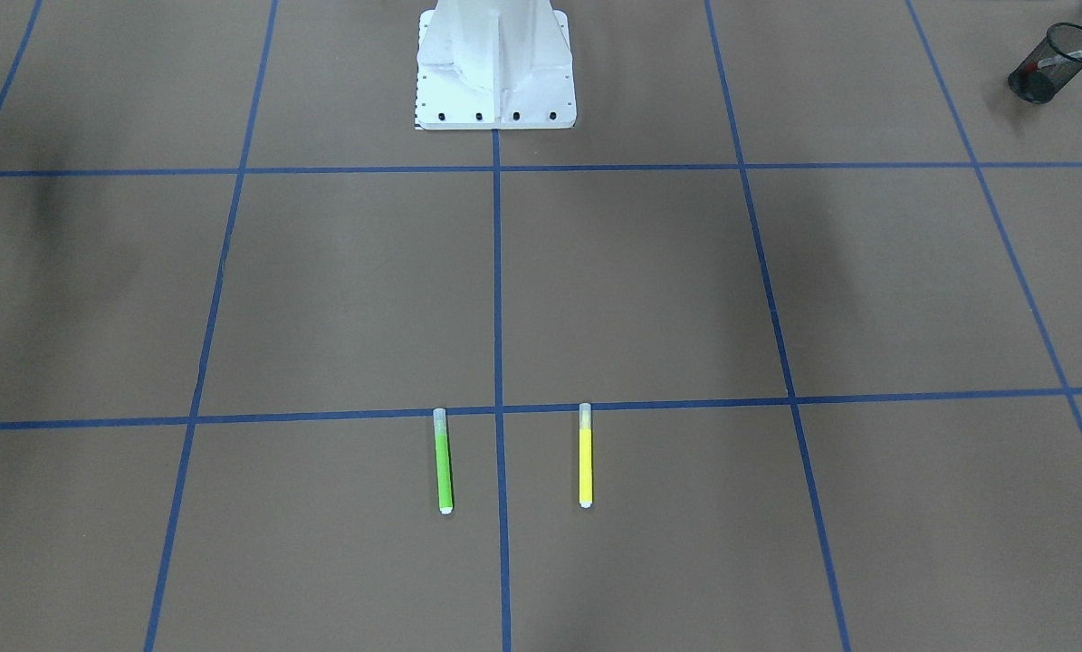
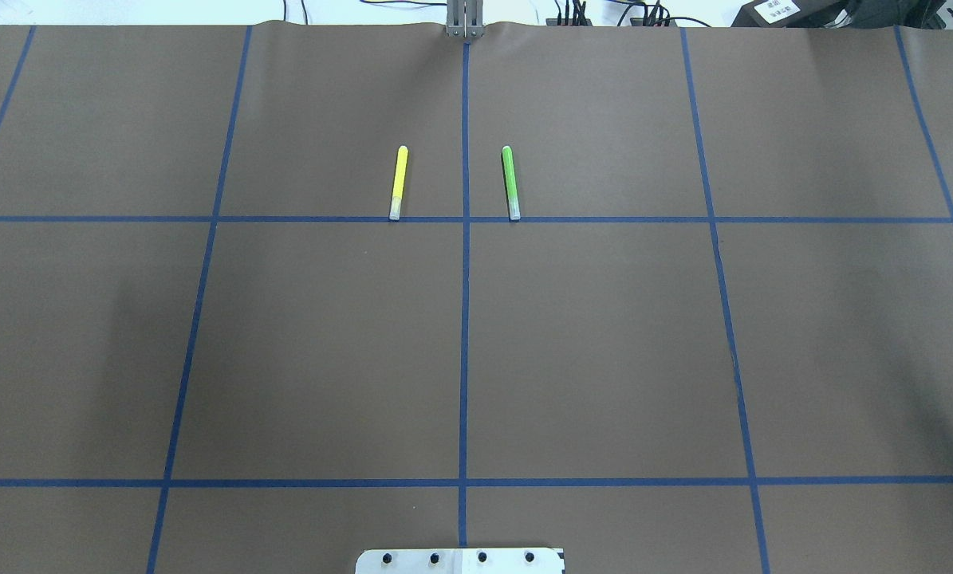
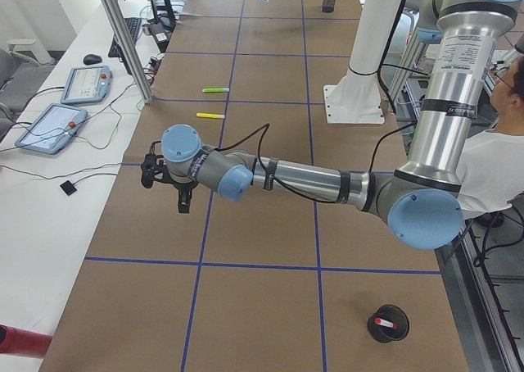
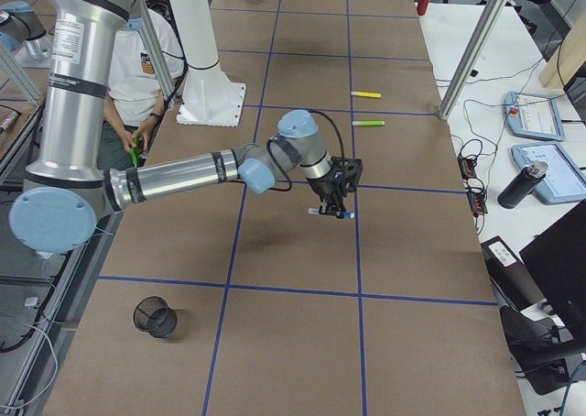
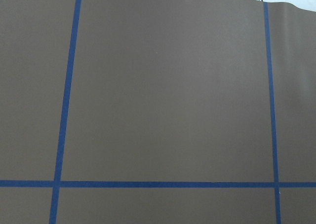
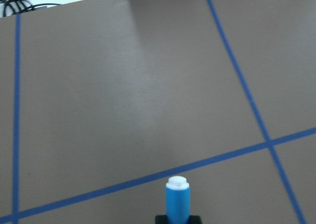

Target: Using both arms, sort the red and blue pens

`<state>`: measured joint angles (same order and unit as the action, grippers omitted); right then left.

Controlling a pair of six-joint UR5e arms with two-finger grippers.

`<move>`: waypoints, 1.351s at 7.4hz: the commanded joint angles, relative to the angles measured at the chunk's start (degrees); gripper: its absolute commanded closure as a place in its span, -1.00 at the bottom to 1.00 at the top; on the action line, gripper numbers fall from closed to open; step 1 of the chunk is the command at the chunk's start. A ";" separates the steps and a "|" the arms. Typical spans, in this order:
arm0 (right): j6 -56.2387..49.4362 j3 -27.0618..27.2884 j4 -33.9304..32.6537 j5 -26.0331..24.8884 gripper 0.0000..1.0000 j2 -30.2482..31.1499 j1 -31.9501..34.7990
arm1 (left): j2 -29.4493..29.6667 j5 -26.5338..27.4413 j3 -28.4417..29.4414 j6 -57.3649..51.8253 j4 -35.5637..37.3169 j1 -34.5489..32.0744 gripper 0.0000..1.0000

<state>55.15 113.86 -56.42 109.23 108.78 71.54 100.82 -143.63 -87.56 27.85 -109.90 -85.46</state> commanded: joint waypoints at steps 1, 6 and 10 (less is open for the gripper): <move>-0.40 0.22 14.95 -0.24 1.00 12.81 5.87 | 0.17 0.02 0.19 0.10 0.03 0.03 -0.97; -13.62 -13.75 51.28 0.71 1.00 30.23 23.69 | 0.35 -0.07 -0.16 0.19 0.03 0.03 -0.97; -25.88 -26.55 72.71 9.58 1.00 34.31 34.88 | 0.26 -0.07 -0.42 0.28 0.03 0.03 -0.97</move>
<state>31.41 91.80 9.50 116.56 142.84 104.29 101.15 -143.68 -87.80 28.06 -109.86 -85.43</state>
